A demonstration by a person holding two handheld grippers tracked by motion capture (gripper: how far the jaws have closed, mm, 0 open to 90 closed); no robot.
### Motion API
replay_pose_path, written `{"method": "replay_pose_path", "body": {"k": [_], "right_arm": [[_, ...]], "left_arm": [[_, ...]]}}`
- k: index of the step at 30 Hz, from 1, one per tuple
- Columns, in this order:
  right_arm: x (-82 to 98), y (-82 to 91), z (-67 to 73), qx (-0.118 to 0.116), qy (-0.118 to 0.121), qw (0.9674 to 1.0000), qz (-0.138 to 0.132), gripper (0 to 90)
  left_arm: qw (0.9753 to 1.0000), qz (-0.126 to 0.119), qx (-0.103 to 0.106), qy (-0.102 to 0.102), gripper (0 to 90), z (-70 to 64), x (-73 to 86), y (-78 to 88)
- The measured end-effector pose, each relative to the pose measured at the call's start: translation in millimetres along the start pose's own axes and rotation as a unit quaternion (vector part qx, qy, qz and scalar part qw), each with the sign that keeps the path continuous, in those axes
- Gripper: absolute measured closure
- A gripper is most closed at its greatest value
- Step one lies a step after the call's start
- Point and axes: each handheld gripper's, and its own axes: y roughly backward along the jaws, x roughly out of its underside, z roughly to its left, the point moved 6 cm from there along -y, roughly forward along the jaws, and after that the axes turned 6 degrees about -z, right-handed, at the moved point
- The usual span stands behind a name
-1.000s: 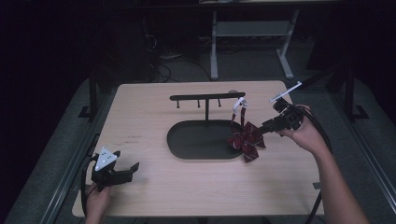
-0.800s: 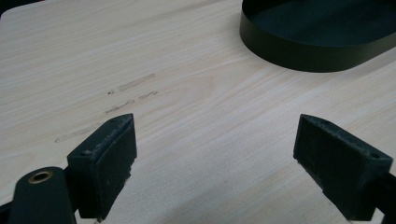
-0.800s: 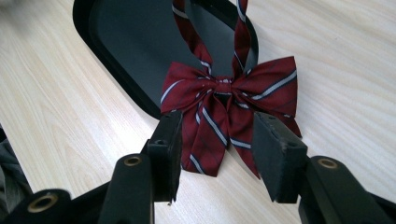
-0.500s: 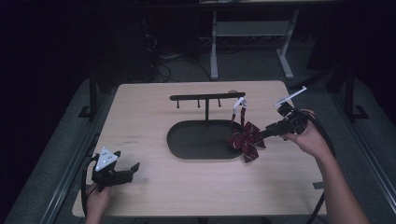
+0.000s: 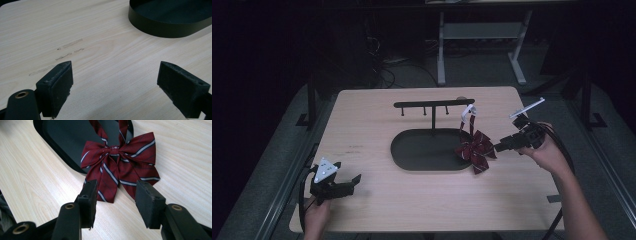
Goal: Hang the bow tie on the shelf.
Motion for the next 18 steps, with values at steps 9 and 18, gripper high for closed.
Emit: {"method": "replay_pose_path", "body": {"k": [9,18], "right_arm": [[10.6,0.4,-2.0,0.001,-0.006,1.0,-0.003,51.1],[26.0,-1.2,-6.3,0.0,-0.017,0.9998,-0.006,50.1]], "left_arm": [[1.0,0.0,-0.003,0.001,13.1,1.5,0.3,1.5],[1.0,0.001,-0.003,0.0,13.0,1.4,0.7,1.9]]}}
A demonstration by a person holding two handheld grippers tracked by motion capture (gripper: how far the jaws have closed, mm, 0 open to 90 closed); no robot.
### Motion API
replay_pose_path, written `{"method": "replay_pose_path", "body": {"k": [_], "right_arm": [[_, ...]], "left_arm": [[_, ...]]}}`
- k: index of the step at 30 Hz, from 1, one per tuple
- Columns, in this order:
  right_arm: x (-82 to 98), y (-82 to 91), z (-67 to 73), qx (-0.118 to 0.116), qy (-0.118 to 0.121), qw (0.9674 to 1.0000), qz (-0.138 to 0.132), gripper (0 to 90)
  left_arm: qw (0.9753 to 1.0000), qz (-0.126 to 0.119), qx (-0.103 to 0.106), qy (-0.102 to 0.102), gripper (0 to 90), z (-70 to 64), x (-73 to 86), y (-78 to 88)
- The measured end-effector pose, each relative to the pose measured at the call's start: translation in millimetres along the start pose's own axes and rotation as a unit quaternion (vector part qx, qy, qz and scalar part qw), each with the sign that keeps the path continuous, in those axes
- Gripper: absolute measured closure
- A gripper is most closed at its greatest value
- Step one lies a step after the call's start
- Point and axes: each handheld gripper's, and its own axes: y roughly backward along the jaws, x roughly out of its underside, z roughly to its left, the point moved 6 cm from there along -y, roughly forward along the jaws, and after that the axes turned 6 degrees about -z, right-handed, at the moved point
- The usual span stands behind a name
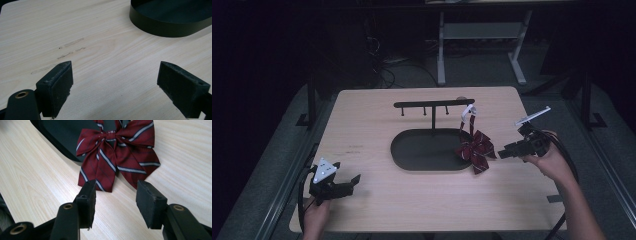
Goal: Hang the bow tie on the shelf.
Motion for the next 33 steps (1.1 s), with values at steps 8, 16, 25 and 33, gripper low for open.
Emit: {"method": "replay_pose_path", "body": {"k": [8,16,25,33], "right_arm": [[13.8,-0.8,-1.2,-0.006,-0.011,0.9999,-0.005,50.0],[28.4,-4.9,-1.5,-0.011,-0.019,0.9997,-0.009,49.4],[44.7,-6.7,-0.5,-0.01,-0.023,0.9996,-0.013,49.4],[54.6,-5.4,2.1,-0.005,-0.016,0.9995,-0.025,49.5]], "left_arm": [[1.0,0.002,-0.001,0.002,13.0,0.5,0.7,0.7],[1.0,0.004,0.001,-0.003,13.1,-1.7,0.8,-0.8],[1.0,0.006,0.004,-0.003,13.0,-2.3,1.3,-1.3],[1.0,0.003,0.005,-0.002,13.1,-2.2,0.9,-1.3]]}}
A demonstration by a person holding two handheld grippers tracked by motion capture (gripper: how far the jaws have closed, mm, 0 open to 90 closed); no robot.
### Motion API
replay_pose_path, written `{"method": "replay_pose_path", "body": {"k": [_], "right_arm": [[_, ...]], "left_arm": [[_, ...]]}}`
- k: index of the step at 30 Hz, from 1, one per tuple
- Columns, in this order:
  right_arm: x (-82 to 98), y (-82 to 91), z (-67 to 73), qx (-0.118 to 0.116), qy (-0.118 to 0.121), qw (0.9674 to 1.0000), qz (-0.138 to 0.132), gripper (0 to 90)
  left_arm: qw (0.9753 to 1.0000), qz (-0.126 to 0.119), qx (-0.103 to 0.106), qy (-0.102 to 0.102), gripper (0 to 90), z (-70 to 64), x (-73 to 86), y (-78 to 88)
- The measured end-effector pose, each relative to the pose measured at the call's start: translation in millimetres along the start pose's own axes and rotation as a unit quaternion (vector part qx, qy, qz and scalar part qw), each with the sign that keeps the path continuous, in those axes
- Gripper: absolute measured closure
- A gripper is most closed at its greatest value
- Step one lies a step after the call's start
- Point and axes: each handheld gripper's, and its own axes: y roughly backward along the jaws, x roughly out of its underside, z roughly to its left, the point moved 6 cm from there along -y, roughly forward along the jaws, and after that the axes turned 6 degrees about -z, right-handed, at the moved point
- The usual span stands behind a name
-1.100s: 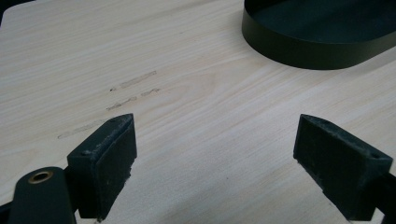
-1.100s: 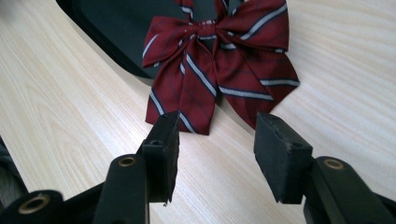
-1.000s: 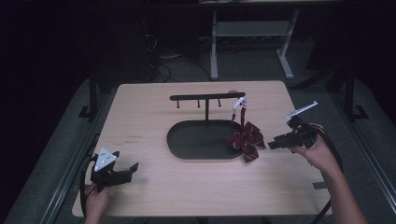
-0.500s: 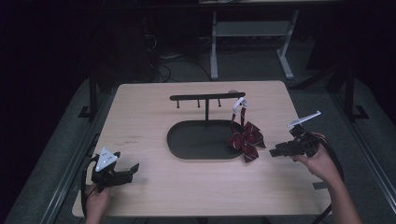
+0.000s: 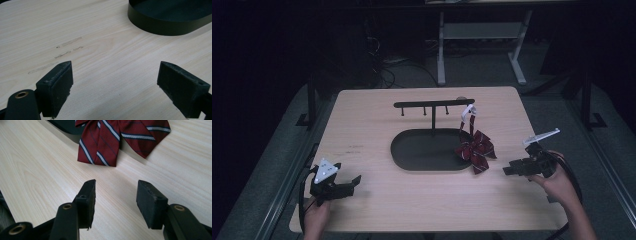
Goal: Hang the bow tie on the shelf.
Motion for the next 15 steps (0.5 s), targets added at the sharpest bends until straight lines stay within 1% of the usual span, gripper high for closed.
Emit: {"method": "replay_pose_path", "body": {"k": [3,11,14,15], "right_arm": [[3.8,0.6,1.5,0.001,-0.003,1.0,-0.003,49.4],[11.8,2.1,5.7,0.004,0.0,1.0,-0.009,49.0],[14.6,4.0,8.9,0.005,-0.001,0.9999,-0.014,48.9],[15.0,4.3,9.6,0.004,0.001,0.9999,-0.017,48.9]], "left_arm": [[1.0,0.003,0.0,0.0,13.0,-0.4,0.3,0.0],[1.0,0.002,0.002,0.001,13.1,-1.0,0.4,-0.1],[1.0,-0.001,-0.001,0.0,13.0,-1.0,-0.2,0.2],[1.0,0.001,-0.001,-0.005,13.0,-0.6,-0.3,0.5]]}}
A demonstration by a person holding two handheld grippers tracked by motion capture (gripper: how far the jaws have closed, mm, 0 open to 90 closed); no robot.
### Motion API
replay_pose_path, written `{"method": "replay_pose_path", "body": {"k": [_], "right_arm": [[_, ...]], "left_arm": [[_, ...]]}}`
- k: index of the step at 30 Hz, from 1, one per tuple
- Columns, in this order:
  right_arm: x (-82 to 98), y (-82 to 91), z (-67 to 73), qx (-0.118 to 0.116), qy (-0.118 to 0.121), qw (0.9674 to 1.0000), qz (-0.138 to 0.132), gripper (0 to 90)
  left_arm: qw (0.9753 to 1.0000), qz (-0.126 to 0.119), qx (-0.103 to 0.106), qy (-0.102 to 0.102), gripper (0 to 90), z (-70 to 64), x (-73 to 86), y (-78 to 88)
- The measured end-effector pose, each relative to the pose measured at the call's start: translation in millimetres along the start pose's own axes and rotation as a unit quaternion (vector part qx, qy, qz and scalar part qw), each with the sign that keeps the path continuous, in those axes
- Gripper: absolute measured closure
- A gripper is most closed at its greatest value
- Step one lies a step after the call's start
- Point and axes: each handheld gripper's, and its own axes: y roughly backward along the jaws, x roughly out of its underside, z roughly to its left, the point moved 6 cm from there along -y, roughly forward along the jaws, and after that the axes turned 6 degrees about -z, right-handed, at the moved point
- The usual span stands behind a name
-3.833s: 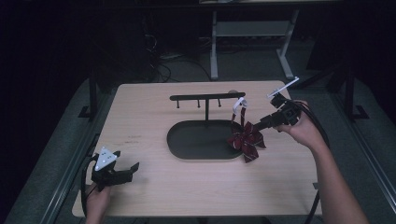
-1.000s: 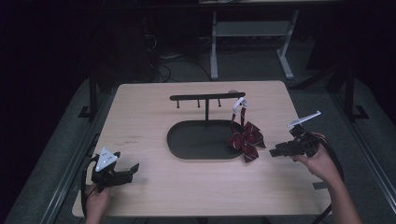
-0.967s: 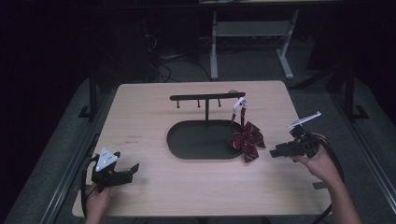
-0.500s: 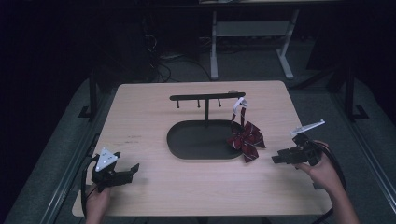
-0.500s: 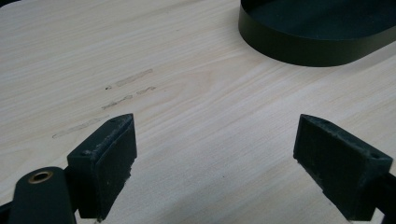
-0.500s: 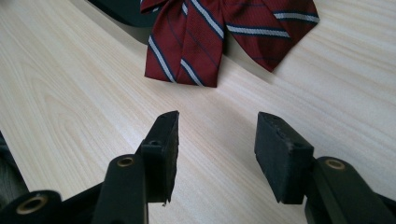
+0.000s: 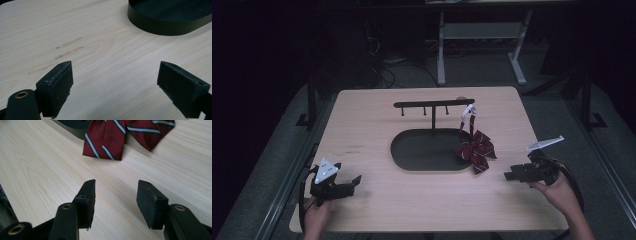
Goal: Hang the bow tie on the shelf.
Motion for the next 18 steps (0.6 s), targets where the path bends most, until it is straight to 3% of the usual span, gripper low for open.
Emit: {"method": "replay_pose_path", "body": {"k": [18], "right_arm": [[19.4,-2.1,15.7,0.003,0.005,0.9999,-0.013,47.8]], "left_arm": [[1.0,0.006,0.004,-0.006,13.0,-2.0,0.4,0.0]]}}
